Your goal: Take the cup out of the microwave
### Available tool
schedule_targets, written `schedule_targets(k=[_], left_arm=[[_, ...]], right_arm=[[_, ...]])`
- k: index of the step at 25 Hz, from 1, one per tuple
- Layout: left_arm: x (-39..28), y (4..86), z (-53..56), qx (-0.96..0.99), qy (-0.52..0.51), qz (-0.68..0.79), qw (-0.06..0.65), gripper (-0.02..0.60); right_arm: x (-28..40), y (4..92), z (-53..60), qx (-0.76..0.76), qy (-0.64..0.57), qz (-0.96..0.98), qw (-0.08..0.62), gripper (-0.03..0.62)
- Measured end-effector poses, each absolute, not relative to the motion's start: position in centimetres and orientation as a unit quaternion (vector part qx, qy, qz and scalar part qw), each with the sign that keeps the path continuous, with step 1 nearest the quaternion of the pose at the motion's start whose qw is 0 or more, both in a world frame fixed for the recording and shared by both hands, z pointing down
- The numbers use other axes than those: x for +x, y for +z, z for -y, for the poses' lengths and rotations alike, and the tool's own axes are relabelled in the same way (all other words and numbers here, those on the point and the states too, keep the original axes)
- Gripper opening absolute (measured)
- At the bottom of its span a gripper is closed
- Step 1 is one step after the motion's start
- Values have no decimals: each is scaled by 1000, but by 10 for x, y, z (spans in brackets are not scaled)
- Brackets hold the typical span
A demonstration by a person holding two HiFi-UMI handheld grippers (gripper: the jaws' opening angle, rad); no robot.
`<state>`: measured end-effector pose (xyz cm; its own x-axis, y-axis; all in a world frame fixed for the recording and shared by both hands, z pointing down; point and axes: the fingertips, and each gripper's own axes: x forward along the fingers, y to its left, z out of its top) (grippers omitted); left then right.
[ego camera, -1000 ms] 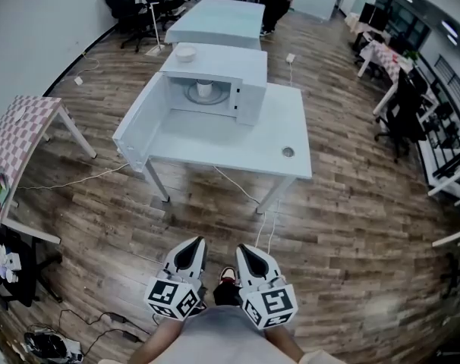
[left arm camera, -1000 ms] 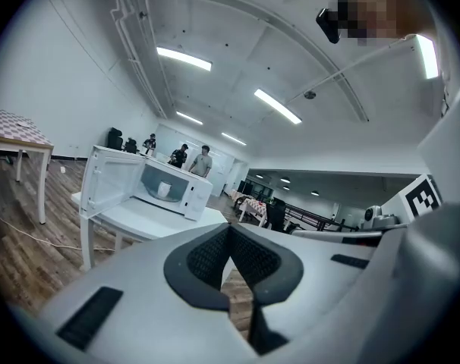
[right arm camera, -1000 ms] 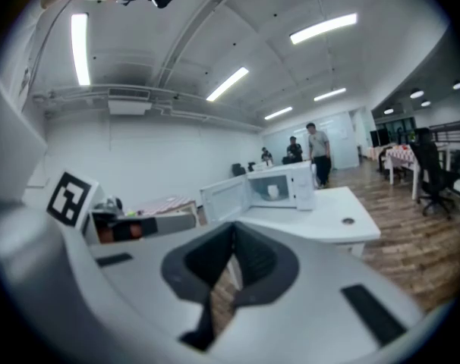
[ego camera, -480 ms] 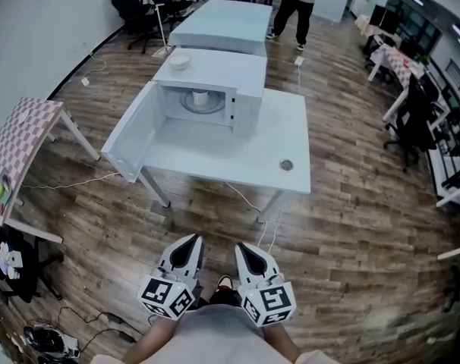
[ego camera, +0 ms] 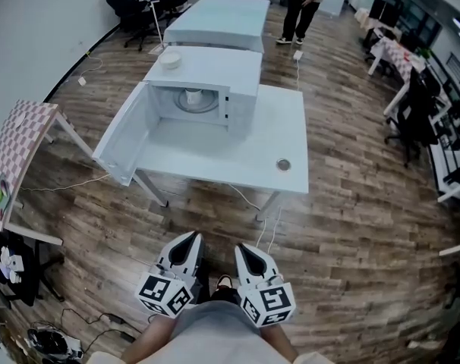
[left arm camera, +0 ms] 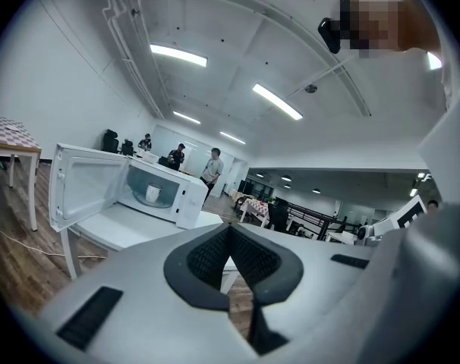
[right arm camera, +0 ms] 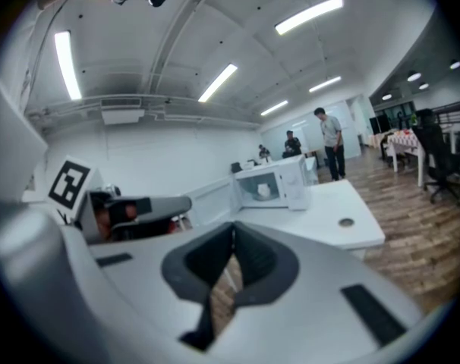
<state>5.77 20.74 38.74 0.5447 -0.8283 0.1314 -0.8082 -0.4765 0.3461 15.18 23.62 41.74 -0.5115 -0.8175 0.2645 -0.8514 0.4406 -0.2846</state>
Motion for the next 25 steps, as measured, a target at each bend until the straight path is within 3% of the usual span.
schedule_targets(k=[13,25], left_arm=[[39,388,-109,857,-53,469,207,15],[-3,385,-18,861,-57,455,219,15]], right_arm=[[137,414,-146,501,187,842,67,23],[82,404,-53,492,180,849,76,23]])
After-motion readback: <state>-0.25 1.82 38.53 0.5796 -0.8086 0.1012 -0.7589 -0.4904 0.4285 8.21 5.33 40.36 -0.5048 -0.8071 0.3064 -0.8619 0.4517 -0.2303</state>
